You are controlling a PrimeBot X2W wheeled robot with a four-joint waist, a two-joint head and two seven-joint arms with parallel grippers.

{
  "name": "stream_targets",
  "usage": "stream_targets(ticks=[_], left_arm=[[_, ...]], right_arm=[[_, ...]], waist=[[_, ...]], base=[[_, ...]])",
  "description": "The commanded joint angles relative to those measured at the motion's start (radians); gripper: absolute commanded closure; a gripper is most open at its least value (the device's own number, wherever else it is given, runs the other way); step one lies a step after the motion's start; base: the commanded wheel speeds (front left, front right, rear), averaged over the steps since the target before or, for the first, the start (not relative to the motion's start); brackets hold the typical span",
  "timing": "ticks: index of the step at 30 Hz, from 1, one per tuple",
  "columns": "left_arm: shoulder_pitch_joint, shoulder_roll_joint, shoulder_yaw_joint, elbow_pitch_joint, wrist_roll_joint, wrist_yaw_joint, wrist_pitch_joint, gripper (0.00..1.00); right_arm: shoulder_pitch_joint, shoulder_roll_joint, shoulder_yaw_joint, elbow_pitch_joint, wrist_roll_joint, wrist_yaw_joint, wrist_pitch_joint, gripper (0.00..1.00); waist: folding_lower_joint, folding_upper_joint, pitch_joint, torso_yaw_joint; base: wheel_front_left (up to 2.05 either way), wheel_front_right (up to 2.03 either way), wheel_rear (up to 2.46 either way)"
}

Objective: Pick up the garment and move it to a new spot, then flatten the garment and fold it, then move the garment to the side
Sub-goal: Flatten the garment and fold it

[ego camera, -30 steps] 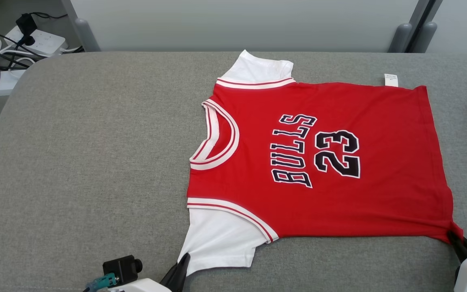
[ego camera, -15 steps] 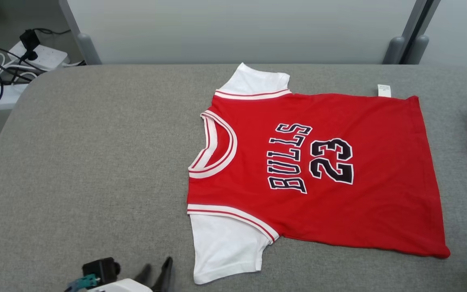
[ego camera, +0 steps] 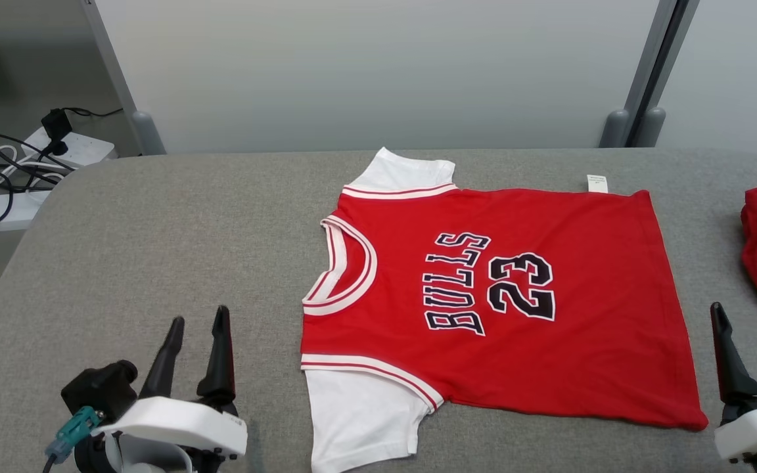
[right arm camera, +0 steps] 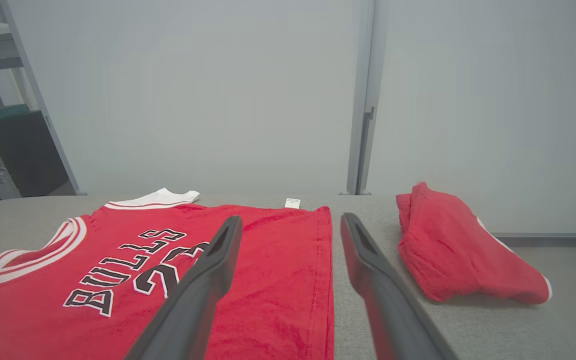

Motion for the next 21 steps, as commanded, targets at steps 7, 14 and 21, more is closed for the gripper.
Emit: stream_targets(ticks=[7,14,21], left_arm=[[0.033,-0.073,0.178,-0.188,0.261,-0.073,-0.013,0.00],[0.091,-0.131,0.214,-0.199,0.440,-0.151,-0.013,0.00],[0.142,-0.171,0.244,-0.149,0.550,-0.198,-0.013,0.00]], right_arm=[[0.007,0.049,0.062,-0.122,-0.003,0.000,-0.013,0.00],[0.048,0.085,0.123,-0.170,0.018,0.000,-0.013,0.00],[0.117,0.093,0.123,-0.127,-0.021,0.000,-0.013,0.00]], waist=[[0.0000,-0.0001,-0.030,-0.017],[0.0000,-0.0001,-0.056,-0.029],[0.0000,-0.0001,-0.074,-0.034]], base=[[0.00,0.00,0.00],[0.00,0.00,0.00],[0.00,0.00,0.00]])
